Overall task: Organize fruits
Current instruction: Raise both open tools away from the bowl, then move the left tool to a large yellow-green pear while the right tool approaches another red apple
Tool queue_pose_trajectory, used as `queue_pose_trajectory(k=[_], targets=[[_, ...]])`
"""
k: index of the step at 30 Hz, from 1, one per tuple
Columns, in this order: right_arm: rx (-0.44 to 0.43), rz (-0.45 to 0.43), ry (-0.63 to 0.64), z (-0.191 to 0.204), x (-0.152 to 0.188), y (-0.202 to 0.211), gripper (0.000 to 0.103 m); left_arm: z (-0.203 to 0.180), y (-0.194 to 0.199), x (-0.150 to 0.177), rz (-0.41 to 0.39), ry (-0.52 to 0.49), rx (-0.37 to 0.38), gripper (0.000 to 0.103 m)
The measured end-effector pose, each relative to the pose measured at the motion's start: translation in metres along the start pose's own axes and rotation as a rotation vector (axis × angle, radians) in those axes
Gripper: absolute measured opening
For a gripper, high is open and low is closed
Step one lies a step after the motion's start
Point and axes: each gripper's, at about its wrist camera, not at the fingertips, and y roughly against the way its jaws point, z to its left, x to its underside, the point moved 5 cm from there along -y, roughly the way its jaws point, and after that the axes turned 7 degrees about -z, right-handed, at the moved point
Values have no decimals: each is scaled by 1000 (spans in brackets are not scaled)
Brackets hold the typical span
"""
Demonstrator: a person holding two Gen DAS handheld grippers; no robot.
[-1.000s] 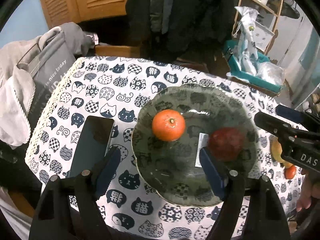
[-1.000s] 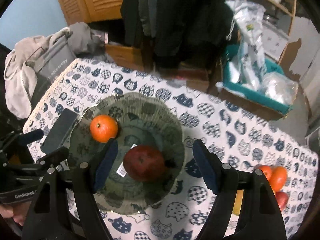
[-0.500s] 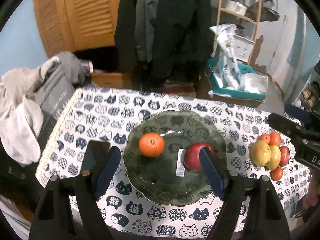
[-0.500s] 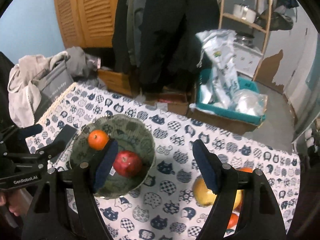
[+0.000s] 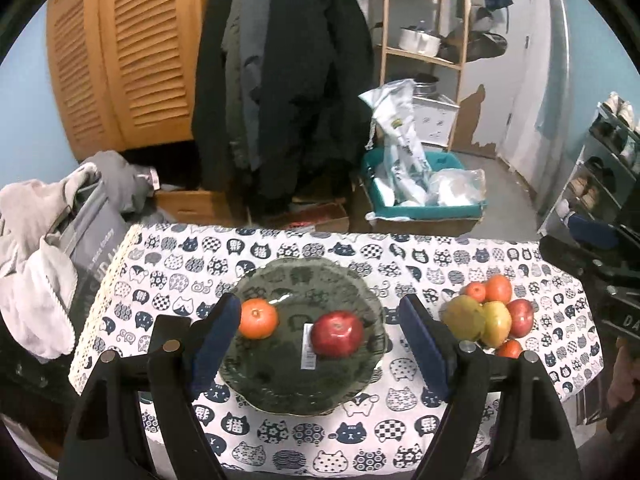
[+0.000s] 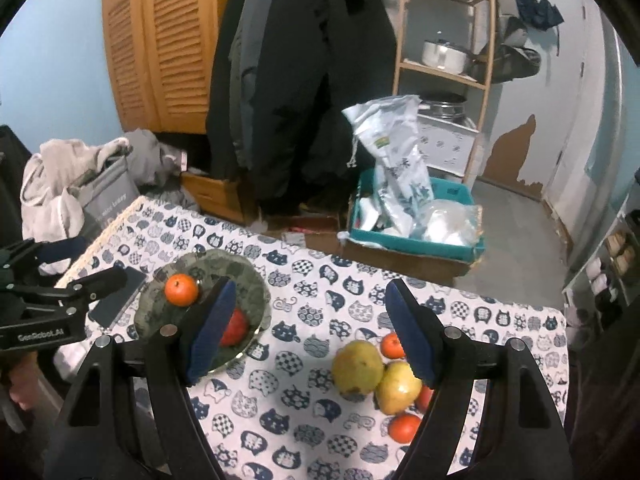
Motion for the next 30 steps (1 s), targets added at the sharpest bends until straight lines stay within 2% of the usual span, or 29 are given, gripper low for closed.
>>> queue_pose_trajectory(k=[11,16,23,30], targets=[[43,-62,-9,-39,-2,45,78,-43,18,-10,-39,-54,45,83],[68,-75,-46,-60,0,58,78,-57,18,-15,-49,-43,78,85],[118,-79,-68,-87,6,66,78,-69,10,-14,-23,-24,99,85],[150,-43,-96,-109,22,59,78,-86,-3,-14,4,-22,117,85]])
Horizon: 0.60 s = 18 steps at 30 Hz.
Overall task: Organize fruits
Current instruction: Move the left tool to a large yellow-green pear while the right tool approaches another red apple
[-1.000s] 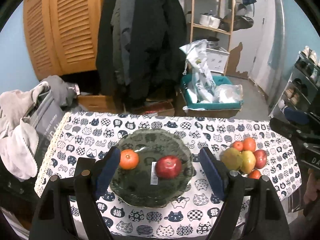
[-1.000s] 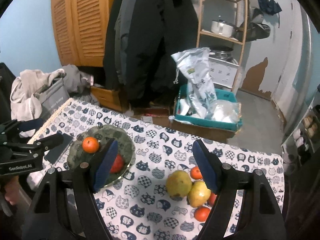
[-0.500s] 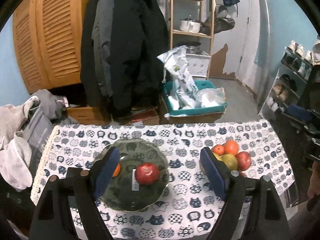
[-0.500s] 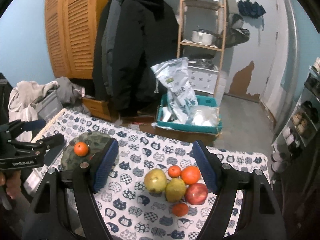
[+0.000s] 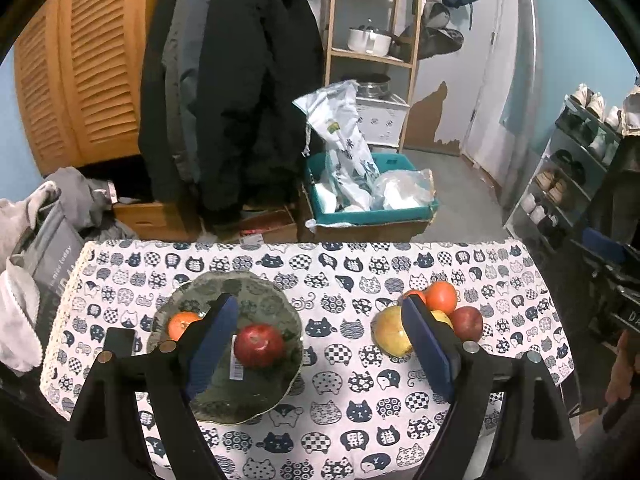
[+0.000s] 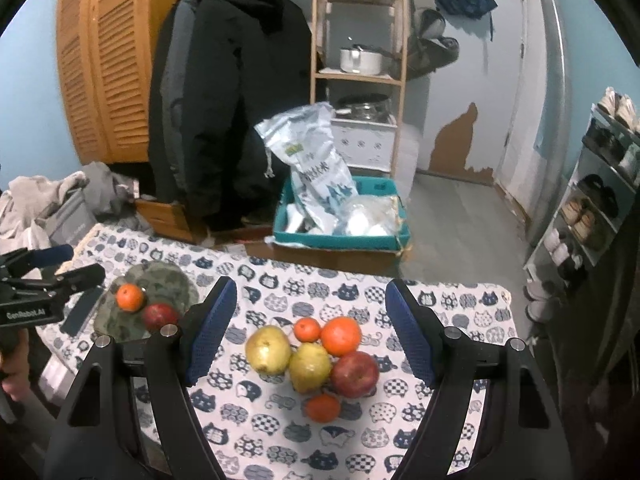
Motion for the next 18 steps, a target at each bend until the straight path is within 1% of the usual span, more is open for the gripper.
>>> queue_pose_trajectory(k=[3,5,9,14,18], targets=[[11,22,-7,-9,9,-8,78,-9,-12,3,21,-14,9,86],[17,31,-10,-16,15,-15,78,-14,-23,8,50,-29,-5,87],[32,98,-30,-29,35,-33,78,-24,-46,21,109,-54,1,87],[51,169,-52,-43,54,-50,78,-35,-72,35,182,-44,25,87],[60,243,-83,-55,76,-66,78,-43,-91,48,234,-52,23,87]])
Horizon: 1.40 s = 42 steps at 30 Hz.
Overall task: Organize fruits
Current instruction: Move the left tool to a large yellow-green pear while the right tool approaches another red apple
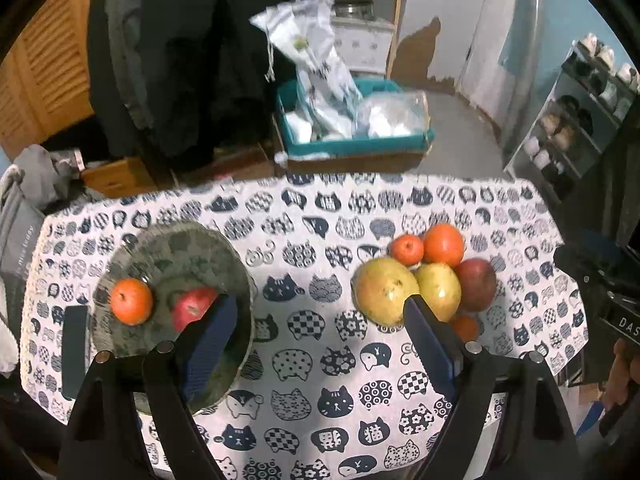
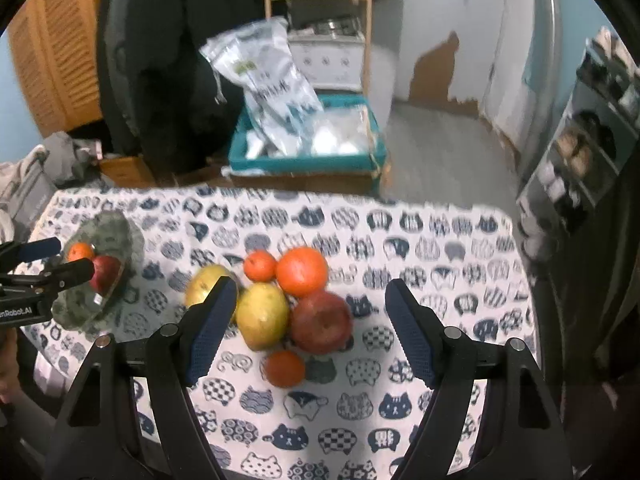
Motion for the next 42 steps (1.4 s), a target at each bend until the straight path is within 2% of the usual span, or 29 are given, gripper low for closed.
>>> queue_pose_trajectory(k=[13,19,25,30,42], targets=[[21,141,-18,-18,37,-45,78,-36,-69,19,132,-49,20,87],[25,182,-27,-25,51,-64,78,-44,-96,21,163,-58,27,87],[31,227,-52,-33,64,-81,78,-50,-118,27,214,-41,69,87],[19,238,-74,-37,66,-86,78,-56,-133,27,231,-42,89,87],[30,256,-78,-41,73,-93,78,-61,-155,27,265,38,165,85]])
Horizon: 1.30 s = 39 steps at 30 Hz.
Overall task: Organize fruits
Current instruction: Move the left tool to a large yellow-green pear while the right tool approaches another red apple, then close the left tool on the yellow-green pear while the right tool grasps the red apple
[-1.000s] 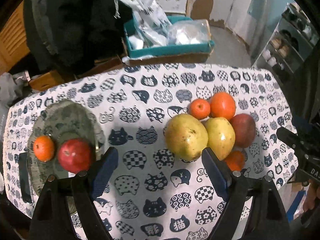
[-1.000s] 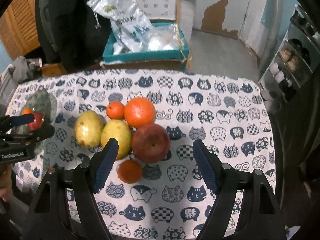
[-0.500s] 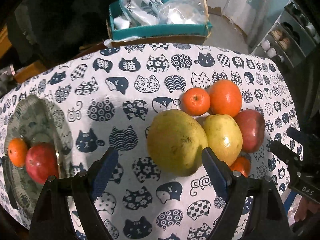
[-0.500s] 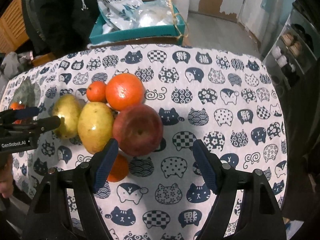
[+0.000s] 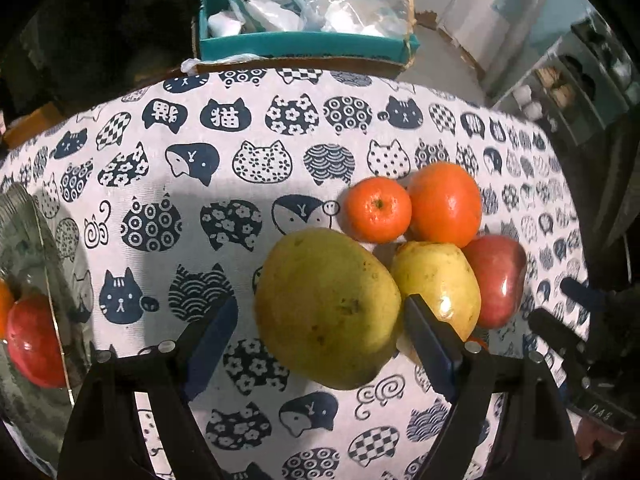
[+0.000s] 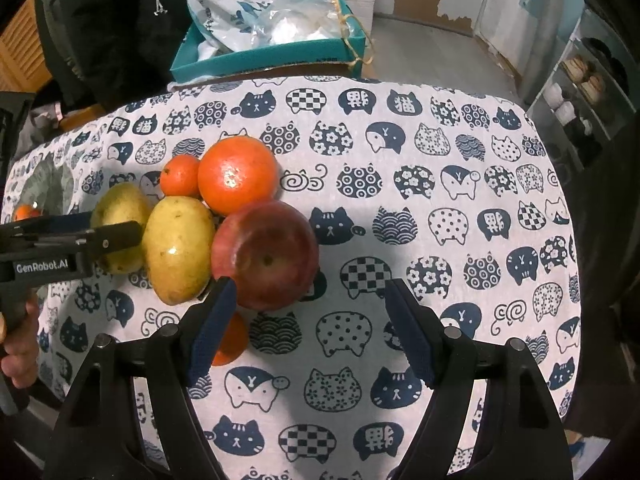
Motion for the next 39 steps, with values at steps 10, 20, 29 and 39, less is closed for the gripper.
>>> queue_pose_trajectory(k=[10,20,29,39], targets=[[-13,11,9,4,1,-6,78,1,1,5,5,19,62,77],[-33,22,9,12,-4,-17,78,16,20,23,7,-72,-67,77],[-79,50,-1,21,-7,-34,78,14,18,20,-29,-87,-50,77],[-138,74,-23,20,-5,-47,73,14,0,22,24,-30,27,75]])
